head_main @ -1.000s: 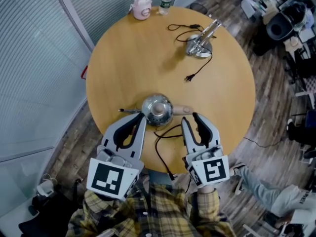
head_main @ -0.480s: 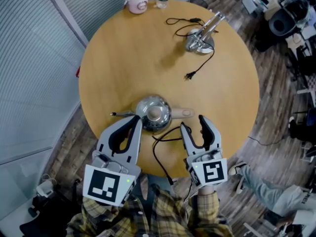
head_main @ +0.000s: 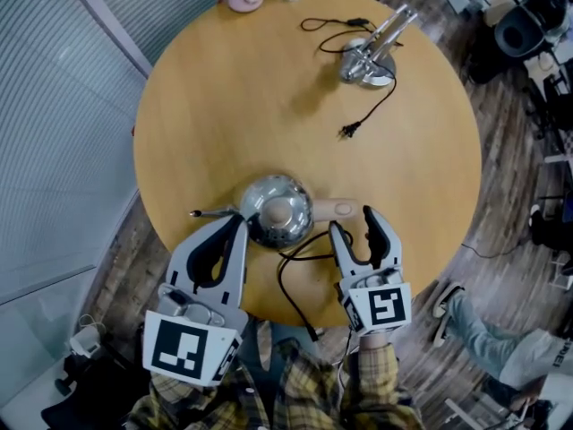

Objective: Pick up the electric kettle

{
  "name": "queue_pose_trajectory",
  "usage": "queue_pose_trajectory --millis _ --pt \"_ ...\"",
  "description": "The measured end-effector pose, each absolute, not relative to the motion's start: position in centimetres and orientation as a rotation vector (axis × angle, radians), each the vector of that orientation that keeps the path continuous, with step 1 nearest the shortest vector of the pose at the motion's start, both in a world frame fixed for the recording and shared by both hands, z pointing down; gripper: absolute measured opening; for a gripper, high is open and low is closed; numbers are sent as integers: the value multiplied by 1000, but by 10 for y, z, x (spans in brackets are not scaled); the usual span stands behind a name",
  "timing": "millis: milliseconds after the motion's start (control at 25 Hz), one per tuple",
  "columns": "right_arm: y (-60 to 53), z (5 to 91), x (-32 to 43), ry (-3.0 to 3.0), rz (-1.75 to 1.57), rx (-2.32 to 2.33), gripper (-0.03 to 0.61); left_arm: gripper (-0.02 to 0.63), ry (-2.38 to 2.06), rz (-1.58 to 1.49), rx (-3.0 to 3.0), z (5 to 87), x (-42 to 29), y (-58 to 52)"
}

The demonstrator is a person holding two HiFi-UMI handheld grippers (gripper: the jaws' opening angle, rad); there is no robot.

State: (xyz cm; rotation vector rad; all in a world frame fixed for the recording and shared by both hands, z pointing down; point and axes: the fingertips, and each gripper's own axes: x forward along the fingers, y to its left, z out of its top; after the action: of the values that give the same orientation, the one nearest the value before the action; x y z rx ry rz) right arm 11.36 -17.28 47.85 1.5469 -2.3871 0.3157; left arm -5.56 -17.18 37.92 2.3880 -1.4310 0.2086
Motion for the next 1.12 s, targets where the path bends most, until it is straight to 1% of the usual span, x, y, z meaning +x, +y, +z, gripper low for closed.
queue_pose_trajectory --millis 520,1120 --pt "-204 492 111 -2418 306 1610 245 2 -1418 233 2336 399 -58 -174" --pt "-234 502 105 -2377 246 1616 238 2 -1408 229 2326 403 -60 -173"
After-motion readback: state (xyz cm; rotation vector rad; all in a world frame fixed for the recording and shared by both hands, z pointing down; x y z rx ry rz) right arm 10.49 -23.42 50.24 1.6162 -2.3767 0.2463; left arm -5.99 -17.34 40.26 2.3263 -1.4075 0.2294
